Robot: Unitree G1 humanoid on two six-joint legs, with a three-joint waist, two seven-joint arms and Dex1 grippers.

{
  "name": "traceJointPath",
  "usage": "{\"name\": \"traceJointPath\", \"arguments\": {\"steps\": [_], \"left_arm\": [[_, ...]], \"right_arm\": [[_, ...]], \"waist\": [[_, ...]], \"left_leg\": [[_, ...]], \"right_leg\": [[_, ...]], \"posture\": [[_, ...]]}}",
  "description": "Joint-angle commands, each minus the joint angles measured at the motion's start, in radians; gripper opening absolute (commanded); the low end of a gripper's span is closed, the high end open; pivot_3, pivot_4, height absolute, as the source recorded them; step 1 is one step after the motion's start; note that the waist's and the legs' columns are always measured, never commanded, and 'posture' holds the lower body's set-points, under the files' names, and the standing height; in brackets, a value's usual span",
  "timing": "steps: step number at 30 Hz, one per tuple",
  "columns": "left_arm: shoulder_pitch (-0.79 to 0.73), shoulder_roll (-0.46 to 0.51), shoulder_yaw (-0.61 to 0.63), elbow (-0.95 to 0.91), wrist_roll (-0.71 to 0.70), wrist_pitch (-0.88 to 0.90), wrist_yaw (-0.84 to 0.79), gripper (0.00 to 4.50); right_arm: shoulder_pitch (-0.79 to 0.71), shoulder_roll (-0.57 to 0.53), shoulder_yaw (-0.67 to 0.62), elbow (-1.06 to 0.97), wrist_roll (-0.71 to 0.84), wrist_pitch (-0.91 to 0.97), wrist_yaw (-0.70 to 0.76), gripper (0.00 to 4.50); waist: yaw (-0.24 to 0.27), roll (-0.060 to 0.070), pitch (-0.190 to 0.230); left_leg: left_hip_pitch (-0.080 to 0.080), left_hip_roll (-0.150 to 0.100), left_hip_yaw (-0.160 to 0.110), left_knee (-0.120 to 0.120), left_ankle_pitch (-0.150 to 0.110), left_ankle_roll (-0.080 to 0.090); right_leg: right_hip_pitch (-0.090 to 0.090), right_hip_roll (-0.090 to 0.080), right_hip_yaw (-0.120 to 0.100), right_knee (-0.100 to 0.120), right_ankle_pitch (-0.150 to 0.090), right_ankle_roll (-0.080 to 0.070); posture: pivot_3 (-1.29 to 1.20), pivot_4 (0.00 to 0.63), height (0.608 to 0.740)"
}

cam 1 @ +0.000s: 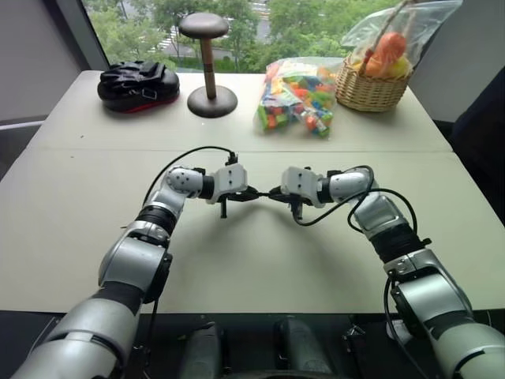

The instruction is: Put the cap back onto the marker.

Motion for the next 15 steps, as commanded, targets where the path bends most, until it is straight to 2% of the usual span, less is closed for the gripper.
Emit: {"name": "traceJointPath", "arguments": {"steps": [1, 7, 15], "left_arm": [[-0.019, -0.045, -0.018, -0.041, 0.006, -0.091, 0.024, 0.05], [-0.002, -0.048, 0.004, -0.077, -0.052, -0.12, -0.062, 0.05], [0.034, -0.057, 0.043, -0.2, -0.168, -0.037, -0.224, 0.05]], "right_arm": [[-0.023, 0.045, 0.012, -0.091, 0.057, 0.04, 0.041, 0.0], [-0.038, 0.046, -0.004, -0.114, 0.087, 0.115, 0.109, 0.0], [-0.053, 0.021, -0.01, -0.103, 0.075, 0.088, 0.161, 0.0]], "waist": [[0.0, 0.0, 0.0], [0.0, 0.0, 0.0], [-0.001, 0.0, 0.0]], "left_leg": [[0.0, 0.0, 0.0, 0.0, 0.0, 0.0], [0.0, 0.0, 0.001, 0.0, 0.0, 0.0], [0.0, 0.0, 0.0, 0.0, 0.0, 0.0]], "right_leg": [[0.0, 0.0, 0.0, 0.0, 0.0, 0.0], [0.0, 0.0, 0.0, 0.0, 0.0, 0.0], [0.0, 0.0, 0.0, 0.0, 0.0, 0.0]], "posture": [[0.0, 0.15, 0.74], [0.0, 0.15, 0.74], [0.0, 0.15, 0.74]]}}
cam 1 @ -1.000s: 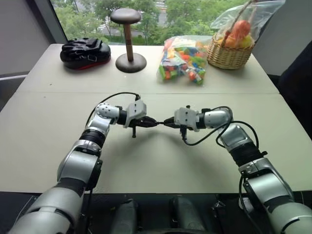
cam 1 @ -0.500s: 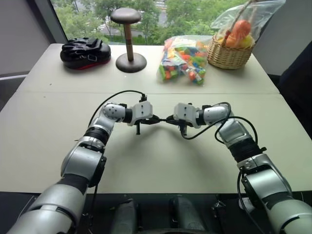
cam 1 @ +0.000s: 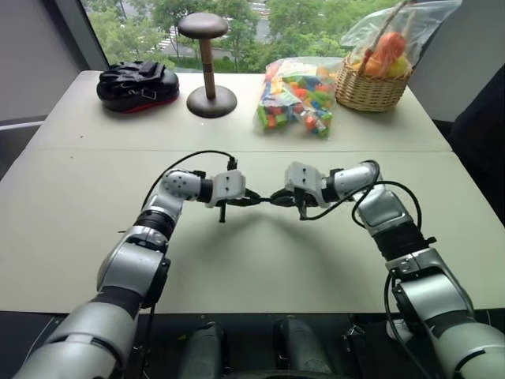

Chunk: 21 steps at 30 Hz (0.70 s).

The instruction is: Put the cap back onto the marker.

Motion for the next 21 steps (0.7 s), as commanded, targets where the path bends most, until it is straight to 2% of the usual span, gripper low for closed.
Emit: {"name": "traceJointPath", "arguments": {"steps": [1, 12, 21], "left_arm": [[-0.028, -0.065, 0.012, -0.126, -0.088, 0.001, -0.05, 0.05], [-0.062, -0.061, -0.045, -0.074, 0.041, -0.037, 0.093, 0.05], [-0.078, -0.07, -0.06, -0.039, 0.07, -0.067, 0.121, 0.05]], "right_arm": [[-0.047, 0.03, 0.008, -0.045, 0.032, -0.018, -0.008, 0.0], [-0.053, 0.076, 0.0, -0.064, 0.053, 0.125, -0.062, 0.0], [-0.045, 0.065, 0.013, -0.071, 0.034, 0.129, -0.073, 0.0]], "waist": [[0.001, 0.0, 0.0], [0.001, 0.0, 0.0], [0.001, 0.0, 0.0]], "left_leg": [[0.0, 0.0, 0.0, 0.0, 0.0, 0.0], [0.0, 0.0, 0.0, 0.0, 0.0, 0.0], [0.0, 0.0, 0.0, 0.0, 0.0, 0.0]], "right_leg": [[0.0, 0.0, 0.0, 0.0, 0.0, 0.0], [0.0, 0.0, 0.0, 0.0, 0.0, 0.0], [0.0, 0.0, 0.0, 0.0, 0.0, 0.0]], "posture": [[0.0, 0.15, 0.74], [0.0, 0.15, 0.74], [0.0, 0.15, 0.74]]}}
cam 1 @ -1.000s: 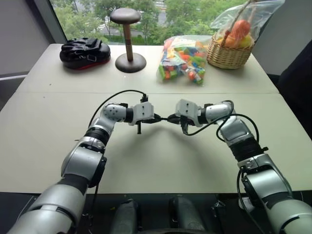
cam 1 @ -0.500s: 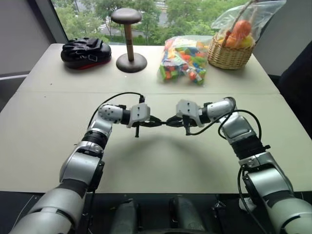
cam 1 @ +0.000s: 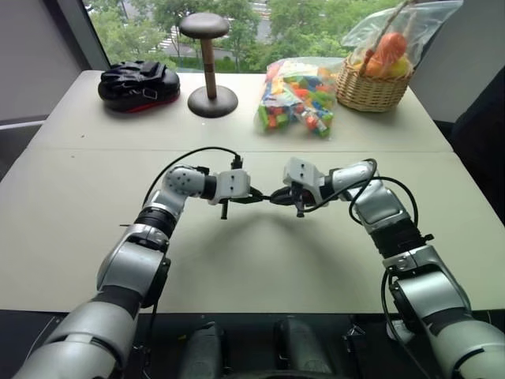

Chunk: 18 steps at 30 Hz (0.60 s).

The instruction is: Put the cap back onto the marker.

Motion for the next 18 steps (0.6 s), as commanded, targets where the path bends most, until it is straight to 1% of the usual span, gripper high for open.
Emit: {"name": "traceJointPath", "arguments": {"steps": [1, 5, 6, 7, 8, 14, 18], "left_arm": [[-0.047, -0.065, -0.008, -0.022, -0.022, -0.041, 0.023, 0.05], [-0.058, -0.043, -0.005, -0.01, -0.011, -0.014, 0.029, 0.05], [-0.063, -0.039, 0.008, -0.012, -0.027, -0.005, 0.024, 0.05], [-0.065, -0.037, 0.019, -0.016, -0.04, -0.001, 0.02, 0.96], [-0.068, -0.033, 0.027, -0.018, -0.047, 0.003, 0.026, 1.33], [-0.057, -0.011, 0.054, -0.024, -0.075, 0.043, 0.075, 4.22], [-0.035, -0.002, 0.12, -0.057, -0.14, 0.141, 0.123, 4.22]], "right_arm": [[-0.025, 0.038, 0.005, -0.064, 0.026, -0.03, -0.029, 0.0], [-0.018, 0.002, -0.006, -0.045, 0.009, -0.048, -0.034, 0.0], [-0.016, -0.017, -0.018, -0.034, 0.009, -0.051, -0.036, 0.0], [-0.013, -0.032, -0.026, -0.03, 0.009, -0.052, -0.037, 0.0], [-0.011, -0.049, -0.034, -0.023, 0.008, -0.057, -0.042, 0.0], [0.011, -0.114, -0.073, -0.01, 0.019, -0.058, -0.086, 0.0], [0.042, -0.147, -0.134, -0.028, 0.04, -0.015, -0.154, 0.0]], "waist": [[0.0, 0.0, 0.0], [0.001, 0.0, 0.0], [0.001, 0.0, 0.0], [0.001, 0.0, 0.0], [0.004, 0.0, 0.0], [-0.003, 0.0, 0.0], [-0.002, 0.0, 0.0]], "left_leg": [[0.0, 0.0, 0.0, 0.0, 0.0, 0.0], [0.0, 0.0, 0.0, 0.0, 0.0, 0.0], [0.0, 0.0, 0.0, 0.0, 0.0, 0.0], [0.0, 0.0, 0.0, 0.0, 0.0, 0.0], [0.0, 0.0, 0.0, 0.0, 0.0, 0.0], [0.0, 0.0, 0.0, 0.0, 0.0, 0.0], [0.0, 0.0, -0.001, 0.0, 0.0, 0.0]], "right_leg": [[0.0, 0.0, 0.0, 0.0, 0.0, 0.0], [0.0, 0.0, 0.0, 0.0, 0.0, 0.0], [0.0, 0.0, 0.0, 0.0, 0.0, 0.0], [0.0, 0.0, 0.0, 0.0, 0.0, 0.0], [0.0, 0.0, 0.0, 0.0, 0.0, 0.0], [0.0, 0.0, 0.0, 0.0, 0.0, 0.0], [0.0, 0.001, 0.0, 0.0, 0.0, 0.0]], "posture": [[0.0, 0.15, 0.74], [0.0, 0.15, 0.74], [0.0, 0.15, 0.74], [0.0, 0.15, 0.74], [0.0, 0.15, 0.74], [0.0, 0.15, 0.74], [0.0, 0.15, 0.74]]}}
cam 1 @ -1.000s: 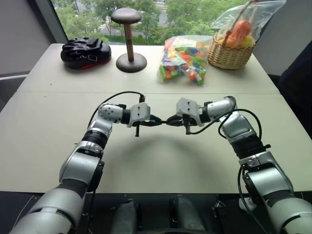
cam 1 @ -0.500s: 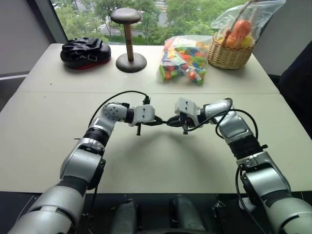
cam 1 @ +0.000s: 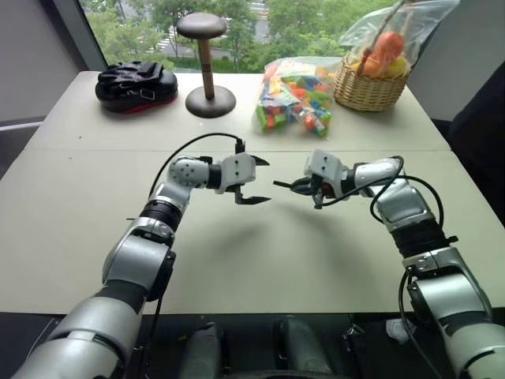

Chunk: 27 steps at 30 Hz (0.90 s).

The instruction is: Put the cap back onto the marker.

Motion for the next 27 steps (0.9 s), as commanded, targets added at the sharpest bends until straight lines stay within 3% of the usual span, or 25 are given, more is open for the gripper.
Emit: {"name": "traceJointPath", "arguments": {"steps": [1, 5, 10, 15, 20, 23, 27], "left_arm": [[0.021, 0.018, 0.075, -0.077, -0.081, 0.102, 0.047, 4.22], [0.116, 0.033, 0.126, -0.23, -0.125, 0.315, 0.15, 4.22], [0.325, 0.025, 0.175, -0.564, -0.127, 0.693, 0.392, 4.22], [0.464, -0.023, 0.214, -0.828, -0.149, 0.858, 0.564, 4.22], [0.511, -0.052, 0.235, -0.962, -0.156, 0.974, 0.691, 4.22], [0.53, -0.05, 0.231, -1.013, -0.143, 1.012, 0.736, 4.27], [0.56, -0.052, 0.223, -1.058, -0.156, 1.05, 0.759, 4.27]], "right_arm": [[0.022, -0.025, -0.093, -0.048, 0.044, 0.058, -0.073, 0.0], [0.084, -0.001, -0.218, -0.133, 0.111, 0.269, -0.207, 0.0], [0.209, 0.092, -0.382, -0.309, 0.177, 0.558, -0.438, 0.0], [0.263, 0.197, -0.475, -0.445, 0.204, 0.683, -0.628, 0.0], [0.286, 0.239, -0.49, -0.499, 0.218, 0.728, -0.725, 0.0], [0.299, 0.237, -0.475, -0.524, 0.233, 0.754, -0.744, 1.28], [0.305, 0.224, -0.459, -0.539, 0.241, 0.772, -0.762, 3.46]], "waist": [[0.001, 0.0, 0.0], [0.001, 0.0, 0.0], [0.003, 0.0, 0.0], [0.004, 0.0, 0.0], [0.004, 0.0, 0.0], [0.004, 0.0, 0.0], [0.003, 0.0, 0.0]], "left_leg": [[0.0, 0.0, 0.0, 0.0, 0.0, 0.0], [0.0, 0.001, 0.0, 0.0, 0.0, -0.001], [0.0, 0.003, -0.001, 0.0, 0.001, -0.001], [0.0, 0.002, -0.001, 0.0, 0.001, -0.002], [0.001, 0.001, -0.002, 0.0, 0.001, -0.002], [0.001, 0.0, -0.002, 0.0, 0.001, -0.002], [0.001, 0.0, -0.001, 0.0, 0.001, -0.002]], "right_leg": [[0.0, 0.0, 0.0, 0.0, 0.0, 0.0], [0.0, -0.001, 0.0, 0.001, 0.0, 0.0], [0.0, -0.002, 0.0, 0.002, 0.0, 0.0], [0.0, -0.003, 0.001, 0.001, 0.0, 0.0], [0.001, -0.003, 0.001, 0.002, 0.0, 0.0], [0.001, -0.003, 0.001, 0.002, 0.0, 0.0], [0.001, -0.002, 0.001, 0.001, 0.0, 0.0]], "posture": [[0.0, 0.15, 0.74], [0.0, 0.15, 0.74], [0.0, 0.15, 0.74], [0.0, 0.15, 0.74], [0.0, 0.15, 0.74], [0.0, 0.15, 0.74], [0.0, 0.15, 0.74]]}}
